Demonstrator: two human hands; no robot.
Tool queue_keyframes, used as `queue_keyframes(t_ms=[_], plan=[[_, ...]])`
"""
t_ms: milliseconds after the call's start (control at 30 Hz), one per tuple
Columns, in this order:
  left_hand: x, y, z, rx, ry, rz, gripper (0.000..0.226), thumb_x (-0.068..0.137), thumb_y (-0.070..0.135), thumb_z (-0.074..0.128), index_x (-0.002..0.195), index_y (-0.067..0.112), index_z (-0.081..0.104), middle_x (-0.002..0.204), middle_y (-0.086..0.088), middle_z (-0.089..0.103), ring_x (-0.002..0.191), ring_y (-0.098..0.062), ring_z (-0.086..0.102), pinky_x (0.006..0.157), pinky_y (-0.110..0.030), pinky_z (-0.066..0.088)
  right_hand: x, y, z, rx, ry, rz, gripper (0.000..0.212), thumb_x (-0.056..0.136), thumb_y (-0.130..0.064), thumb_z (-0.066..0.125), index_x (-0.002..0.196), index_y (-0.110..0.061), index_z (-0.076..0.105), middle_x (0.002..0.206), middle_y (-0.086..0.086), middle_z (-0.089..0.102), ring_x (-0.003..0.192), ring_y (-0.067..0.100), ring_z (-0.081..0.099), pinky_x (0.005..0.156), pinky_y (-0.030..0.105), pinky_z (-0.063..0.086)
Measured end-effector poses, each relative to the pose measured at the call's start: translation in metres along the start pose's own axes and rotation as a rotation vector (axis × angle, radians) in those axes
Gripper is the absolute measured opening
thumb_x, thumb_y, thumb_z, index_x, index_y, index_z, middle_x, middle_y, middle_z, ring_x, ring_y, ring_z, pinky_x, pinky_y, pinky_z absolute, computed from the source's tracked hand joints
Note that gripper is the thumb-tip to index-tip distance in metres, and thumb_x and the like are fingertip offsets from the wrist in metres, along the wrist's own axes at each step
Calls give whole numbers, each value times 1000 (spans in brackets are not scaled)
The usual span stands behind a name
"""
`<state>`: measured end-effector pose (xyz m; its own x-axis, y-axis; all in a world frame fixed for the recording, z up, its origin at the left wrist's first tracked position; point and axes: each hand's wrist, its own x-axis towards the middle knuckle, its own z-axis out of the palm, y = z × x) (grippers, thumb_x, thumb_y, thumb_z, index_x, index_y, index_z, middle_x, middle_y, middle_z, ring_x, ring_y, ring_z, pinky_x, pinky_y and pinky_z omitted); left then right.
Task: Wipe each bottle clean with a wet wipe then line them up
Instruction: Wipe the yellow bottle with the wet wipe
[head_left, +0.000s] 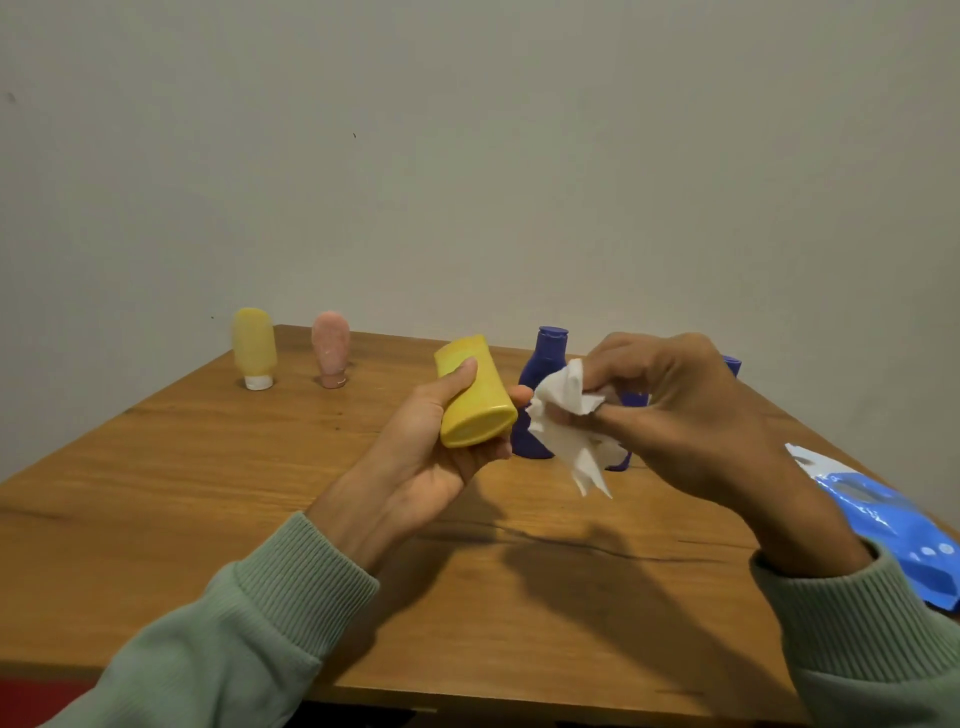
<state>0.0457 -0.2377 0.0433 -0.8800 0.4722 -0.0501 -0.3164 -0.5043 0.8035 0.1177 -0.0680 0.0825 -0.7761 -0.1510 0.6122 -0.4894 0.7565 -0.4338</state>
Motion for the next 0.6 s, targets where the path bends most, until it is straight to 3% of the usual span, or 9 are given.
queue_keyframes(t_ms=[167,467,600], plan=[[-1,2,-1,-20,30,0,29,97,22,53,119,8,40,61,-10,65,42,-16,55,39,-25,38,-1,-1,9,15,107,-38,15,76,-17,75,87,-24,68,85,-18,62,85,2,60,67,8,48],[0,0,-2,-14,10,-26,12,89,15,61,93,9,52,60,-7,58,44,-16,51,40,-25,42,-2,-3,21,38,136,-117,26,77,-11,74,92,-28,63,88,-23,57,90,5,60,72,7,48],[0,-2,-1,8,2,-23,9,90,13,58,85,7,55,57,-6,56,41,-13,48,37,-23,39,-2,-4,24,46,152,-160,23,77,-18,72,94,-29,63,89,-23,56,92,5,58,73,8,48]])
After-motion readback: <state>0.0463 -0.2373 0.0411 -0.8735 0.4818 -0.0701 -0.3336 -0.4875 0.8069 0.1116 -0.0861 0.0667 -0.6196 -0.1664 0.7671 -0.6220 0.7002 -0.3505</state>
